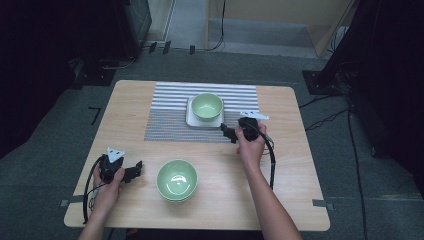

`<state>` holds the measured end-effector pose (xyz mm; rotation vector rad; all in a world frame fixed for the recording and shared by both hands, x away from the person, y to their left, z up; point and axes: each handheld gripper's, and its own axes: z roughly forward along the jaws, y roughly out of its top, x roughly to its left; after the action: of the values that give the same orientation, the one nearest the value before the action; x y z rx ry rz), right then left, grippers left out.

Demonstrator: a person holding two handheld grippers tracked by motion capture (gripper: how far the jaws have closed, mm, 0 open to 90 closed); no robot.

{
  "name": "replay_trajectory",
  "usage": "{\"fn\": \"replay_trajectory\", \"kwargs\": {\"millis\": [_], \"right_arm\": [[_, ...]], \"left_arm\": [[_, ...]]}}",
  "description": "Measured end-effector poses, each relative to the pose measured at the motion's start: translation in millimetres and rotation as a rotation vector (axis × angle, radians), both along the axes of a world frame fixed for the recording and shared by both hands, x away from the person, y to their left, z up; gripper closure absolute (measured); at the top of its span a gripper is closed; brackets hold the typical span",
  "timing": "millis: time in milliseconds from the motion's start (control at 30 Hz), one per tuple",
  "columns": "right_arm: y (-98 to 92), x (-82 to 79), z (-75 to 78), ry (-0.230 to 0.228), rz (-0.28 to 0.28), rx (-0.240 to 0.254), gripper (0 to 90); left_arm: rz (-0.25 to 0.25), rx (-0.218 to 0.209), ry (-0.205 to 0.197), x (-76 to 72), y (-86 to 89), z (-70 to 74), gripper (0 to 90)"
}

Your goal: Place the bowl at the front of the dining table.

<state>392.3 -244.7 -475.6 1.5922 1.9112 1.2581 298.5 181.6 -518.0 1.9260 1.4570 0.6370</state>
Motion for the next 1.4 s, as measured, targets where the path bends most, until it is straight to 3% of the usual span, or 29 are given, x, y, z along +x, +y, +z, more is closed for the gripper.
{"fn": "replay_trajectory", "kwargs": {"millis": [733,1400], "right_arm": [[-17.5,-39.2,-3.3,-0.023,0.008,-0.043,18.9],[-47.7,-73.2,-9.0,-0.054,-0.055,-0.089,19.8]], "left_arm": [[0.0,0.0,-0.001,0.0,-0.1,0.0,13.6],[-0.001,0.0,-0.001,-0.5,-0.2,0.0,13.5]]}}
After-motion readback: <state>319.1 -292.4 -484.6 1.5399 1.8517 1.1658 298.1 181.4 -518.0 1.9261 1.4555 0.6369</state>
